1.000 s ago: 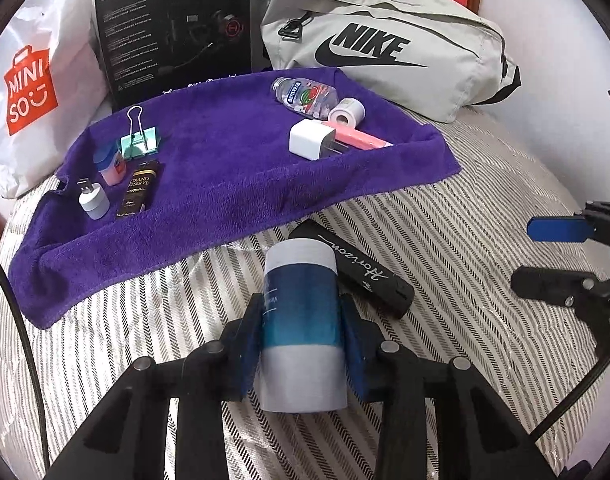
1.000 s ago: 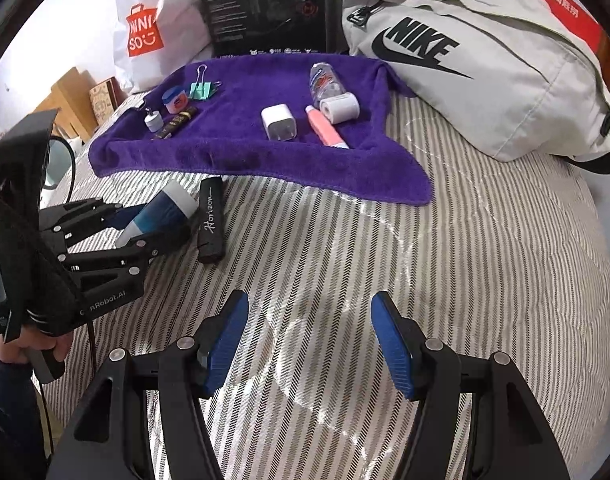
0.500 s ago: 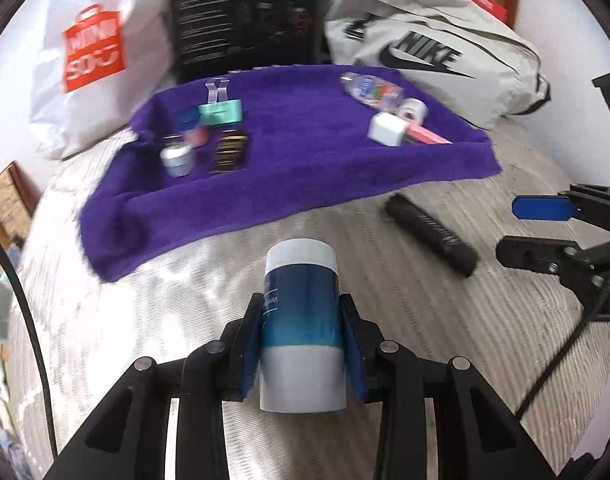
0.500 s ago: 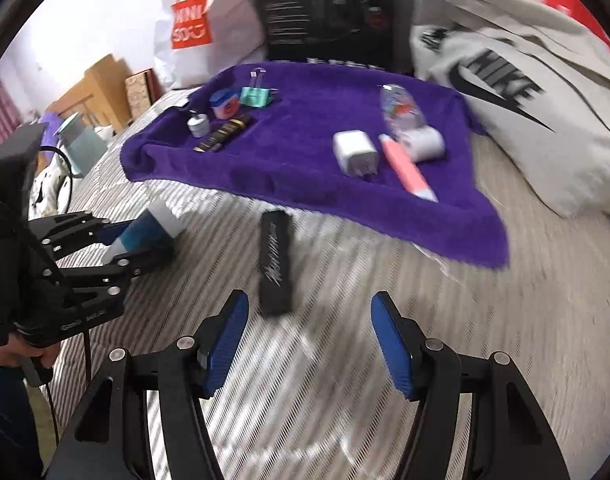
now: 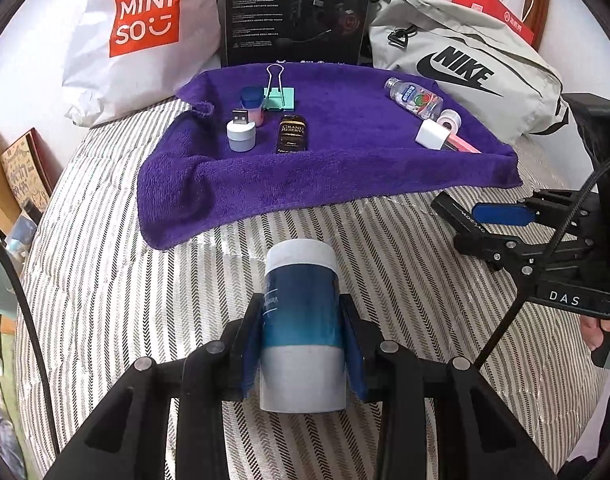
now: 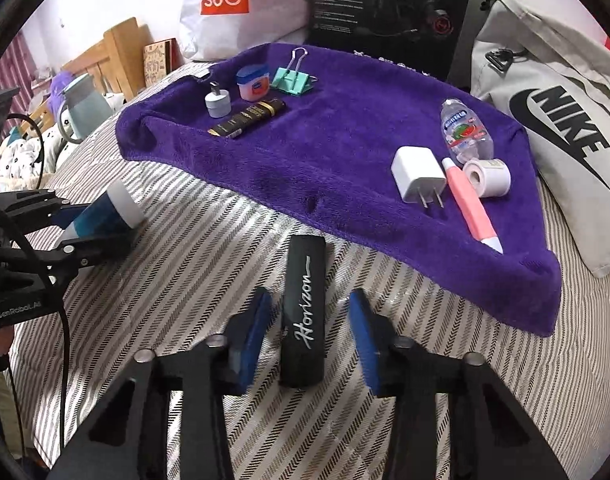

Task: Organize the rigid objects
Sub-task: 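Grasp the blue-and-white cylinder with the left tool while the right tool grasps the black Horizon case, then carry the cylinder and Horizon case over the towel with both tools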

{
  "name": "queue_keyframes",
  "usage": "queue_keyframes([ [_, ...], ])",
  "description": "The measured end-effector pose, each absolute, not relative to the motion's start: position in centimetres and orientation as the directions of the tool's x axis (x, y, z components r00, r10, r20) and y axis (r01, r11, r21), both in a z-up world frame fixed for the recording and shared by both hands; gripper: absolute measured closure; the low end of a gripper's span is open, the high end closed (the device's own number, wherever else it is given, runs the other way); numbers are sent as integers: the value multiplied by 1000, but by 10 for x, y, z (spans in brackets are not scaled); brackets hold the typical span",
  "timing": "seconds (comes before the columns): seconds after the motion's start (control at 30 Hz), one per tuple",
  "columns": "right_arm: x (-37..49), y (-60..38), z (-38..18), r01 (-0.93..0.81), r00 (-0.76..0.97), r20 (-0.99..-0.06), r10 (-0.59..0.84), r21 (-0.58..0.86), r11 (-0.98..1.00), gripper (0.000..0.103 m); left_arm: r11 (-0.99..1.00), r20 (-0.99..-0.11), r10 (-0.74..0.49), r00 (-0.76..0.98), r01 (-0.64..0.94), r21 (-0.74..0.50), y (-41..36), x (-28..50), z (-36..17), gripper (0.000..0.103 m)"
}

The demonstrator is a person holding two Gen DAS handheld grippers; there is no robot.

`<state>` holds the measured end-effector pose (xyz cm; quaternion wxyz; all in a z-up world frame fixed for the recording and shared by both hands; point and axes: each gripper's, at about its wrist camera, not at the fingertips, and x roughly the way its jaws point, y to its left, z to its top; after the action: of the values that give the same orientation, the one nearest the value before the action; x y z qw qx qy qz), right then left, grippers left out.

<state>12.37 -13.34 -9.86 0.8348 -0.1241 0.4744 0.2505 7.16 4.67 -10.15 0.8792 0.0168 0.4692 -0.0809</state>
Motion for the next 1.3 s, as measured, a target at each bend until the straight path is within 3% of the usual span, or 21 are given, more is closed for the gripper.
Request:
queue_keyframes([
  [0.03, 123, -132, -98, -541, 423, -855, 299, 26, 840, 81, 986, -827, -129, 548, 157, -49, 47, 72, -102, 69],
  [0.57, 102, -160, -97, -486, 429, -876, 219, -20, 874, 81, 988, -825, -113, 554, 154, -32, 46, 72, -103, 69],
  [0.97, 99, -175, -90, -489, 379, -874, 304, 90, 868, 81, 987, -823, -120, 555, 156, -39, 46, 69, -97, 69],
  [1.3, 98, -191, -63, -473, 420, -851, 314, 90, 877, 81, 986, -790, -124, 601, 163, -30, 40, 72, -64, 69],
])
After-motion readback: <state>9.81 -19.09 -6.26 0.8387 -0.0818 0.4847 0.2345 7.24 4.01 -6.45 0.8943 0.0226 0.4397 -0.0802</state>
